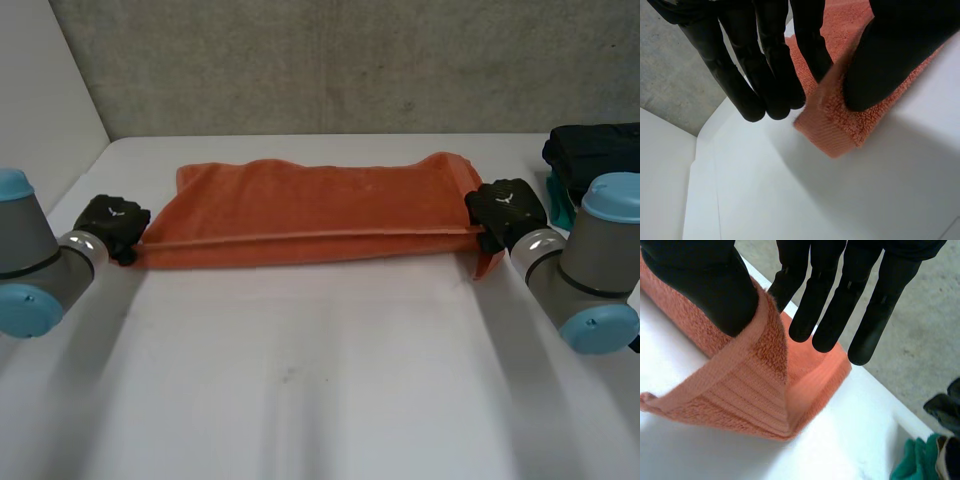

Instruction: Fold the laundry.

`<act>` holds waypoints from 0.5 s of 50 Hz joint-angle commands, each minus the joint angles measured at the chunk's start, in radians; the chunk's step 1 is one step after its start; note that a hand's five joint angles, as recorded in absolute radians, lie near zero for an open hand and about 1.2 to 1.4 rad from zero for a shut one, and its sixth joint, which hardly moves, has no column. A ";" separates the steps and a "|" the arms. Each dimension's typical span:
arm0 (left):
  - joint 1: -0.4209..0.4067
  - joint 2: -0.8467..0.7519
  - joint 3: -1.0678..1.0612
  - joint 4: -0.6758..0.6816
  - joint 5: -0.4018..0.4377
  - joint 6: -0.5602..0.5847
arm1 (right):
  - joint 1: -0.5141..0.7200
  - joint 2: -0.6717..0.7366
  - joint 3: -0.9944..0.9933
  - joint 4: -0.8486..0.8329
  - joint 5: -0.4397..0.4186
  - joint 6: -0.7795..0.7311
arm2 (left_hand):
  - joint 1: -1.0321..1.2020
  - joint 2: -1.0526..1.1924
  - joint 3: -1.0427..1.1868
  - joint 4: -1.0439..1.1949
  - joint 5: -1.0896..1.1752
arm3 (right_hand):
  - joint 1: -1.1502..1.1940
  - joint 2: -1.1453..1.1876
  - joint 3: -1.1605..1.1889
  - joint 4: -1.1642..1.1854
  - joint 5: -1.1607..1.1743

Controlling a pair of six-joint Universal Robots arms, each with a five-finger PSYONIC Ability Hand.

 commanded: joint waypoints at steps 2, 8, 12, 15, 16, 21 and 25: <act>-0.007 0.047 -0.019 -0.005 0.022 -0.033 | -0.044 0.064 -0.110 0.148 0.013 0.187 | 0.210 0.217 0.224 0.218 0.251 | -0.418 -0.460 -0.469 -0.478 -0.465; -0.015 0.049 -0.011 -0.011 0.009 -0.064 | -0.065 0.108 -0.190 0.293 0.019 0.322 | 0.210 0.217 0.224 0.218 0.251 | -0.536 -0.578 -0.587 -0.596 -0.583; -0.015 0.053 -0.008 -0.011 0.003 -0.070 | -0.078 0.113 -0.199 0.329 0.042 0.329 | 0.210 0.217 0.224 0.218 0.251 | -0.527 -0.569 -0.579 -0.588 -0.575; -0.013 0.056 -0.005 -0.013 -0.003 -0.070 | -0.088 0.110 -0.199 0.331 0.070 0.329 | 0.210 0.217 0.224 0.218 0.251 | -0.478 -0.520 -0.529 -0.538 -0.525; -0.012 0.056 -0.004 -0.013 -0.005 -0.070 | -0.090 0.108 -0.197 0.333 0.077 0.331 | 0.210 0.217 0.224 0.218 0.251 | -0.445 -0.487 -0.497 -0.506 -0.493; -0.004 0.079 -0.013 -0.046 -0.020 -0.073 | -0.101 0.061 -0.177 0.340 0.146 0.325 | 0.210 0.217 0.224 0.218 0.251 | -0.184 -0.226 -0.235 -0.244 -0.231; -0.001 0.133 -0.040 -0.097 -0.012 -0.075 | -0.110 0.001 -0.144 0.349 0.163 0.294 | 0.210 0.217 0.224 0.218 0.251 | -0.178 -0.220 -0.229 -0.238 -0.225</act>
